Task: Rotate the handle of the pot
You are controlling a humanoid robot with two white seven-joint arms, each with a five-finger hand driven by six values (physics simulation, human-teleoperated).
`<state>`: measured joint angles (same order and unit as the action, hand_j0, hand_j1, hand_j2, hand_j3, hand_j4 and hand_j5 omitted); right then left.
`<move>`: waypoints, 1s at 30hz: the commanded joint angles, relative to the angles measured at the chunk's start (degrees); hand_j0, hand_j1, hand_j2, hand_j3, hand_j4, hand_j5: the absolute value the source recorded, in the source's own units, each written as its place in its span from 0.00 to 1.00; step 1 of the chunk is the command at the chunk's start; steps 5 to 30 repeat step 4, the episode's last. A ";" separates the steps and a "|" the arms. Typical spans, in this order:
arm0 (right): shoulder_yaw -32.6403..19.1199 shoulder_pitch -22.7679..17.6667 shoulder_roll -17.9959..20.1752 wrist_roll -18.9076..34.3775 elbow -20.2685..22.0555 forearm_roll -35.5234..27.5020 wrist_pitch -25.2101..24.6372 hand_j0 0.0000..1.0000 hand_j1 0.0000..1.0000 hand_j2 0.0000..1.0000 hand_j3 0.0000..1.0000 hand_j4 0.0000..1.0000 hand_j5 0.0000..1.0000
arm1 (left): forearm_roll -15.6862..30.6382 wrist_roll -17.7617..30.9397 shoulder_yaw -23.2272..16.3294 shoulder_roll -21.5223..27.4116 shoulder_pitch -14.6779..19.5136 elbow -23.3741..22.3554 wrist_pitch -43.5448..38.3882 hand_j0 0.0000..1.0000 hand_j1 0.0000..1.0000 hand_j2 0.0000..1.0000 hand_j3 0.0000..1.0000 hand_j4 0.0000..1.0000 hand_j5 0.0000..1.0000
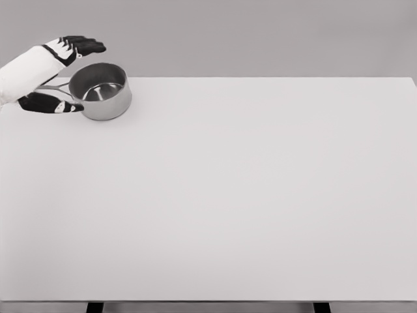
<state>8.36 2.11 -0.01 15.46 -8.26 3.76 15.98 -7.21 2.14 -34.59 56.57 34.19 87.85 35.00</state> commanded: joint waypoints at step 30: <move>-0.01 0.00 0.01 0.01 0.00 0.02 0.02 1.00 1.00 1.00 1.00 1.00 1.00 | -4.13 1.20 -7.33 0.29 -0.97 11.91 0.00 1.00 1.00 1.00 1.00 1.00 1.00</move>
